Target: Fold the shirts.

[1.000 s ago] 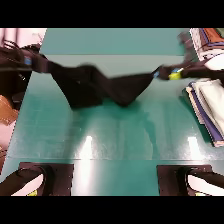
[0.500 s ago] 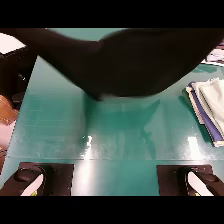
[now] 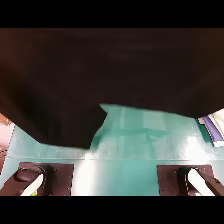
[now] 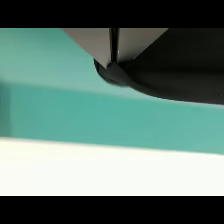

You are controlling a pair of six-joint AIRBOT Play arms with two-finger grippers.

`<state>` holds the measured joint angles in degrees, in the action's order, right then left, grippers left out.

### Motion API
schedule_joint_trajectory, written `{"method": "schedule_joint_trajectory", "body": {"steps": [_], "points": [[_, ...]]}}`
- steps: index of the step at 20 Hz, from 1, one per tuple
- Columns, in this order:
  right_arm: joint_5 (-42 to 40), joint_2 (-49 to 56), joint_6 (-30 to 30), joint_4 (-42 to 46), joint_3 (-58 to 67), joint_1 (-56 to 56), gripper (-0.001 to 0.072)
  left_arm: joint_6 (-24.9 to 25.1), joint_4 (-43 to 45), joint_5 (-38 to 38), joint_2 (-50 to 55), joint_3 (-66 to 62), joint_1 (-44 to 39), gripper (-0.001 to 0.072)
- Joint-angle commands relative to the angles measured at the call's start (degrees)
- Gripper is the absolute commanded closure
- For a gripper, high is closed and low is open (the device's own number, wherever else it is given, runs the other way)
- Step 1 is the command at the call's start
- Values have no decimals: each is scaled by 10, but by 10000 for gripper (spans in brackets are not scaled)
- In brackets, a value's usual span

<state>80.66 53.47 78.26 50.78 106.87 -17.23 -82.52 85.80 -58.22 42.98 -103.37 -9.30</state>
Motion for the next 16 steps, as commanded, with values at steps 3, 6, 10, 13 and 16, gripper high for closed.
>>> {"method": "schedule_joint_trajectory", "body": {"steps": [3, 6, 10, 13, 16], "points": [[74, 120, 71, 75, -45, 104, 698, -1, 44, -70, 168, 76, 1, 680], [47, 210, 81, 184, -129, 201, 698, -32, 38, -56, 294, 147, 1, 680], [-63, 342, 76, 187, -161, 258, 696, -30, 41, 11, 428, 165, 1, 680], [-81, 420, 74, 135, -102, 260, 695, -43, 41, 54, 454, 165, 10, 679], [-50, 459, 68, 93, -36, 250, 244, -46, 40, 37, 452, 161, 29, 284]]}}
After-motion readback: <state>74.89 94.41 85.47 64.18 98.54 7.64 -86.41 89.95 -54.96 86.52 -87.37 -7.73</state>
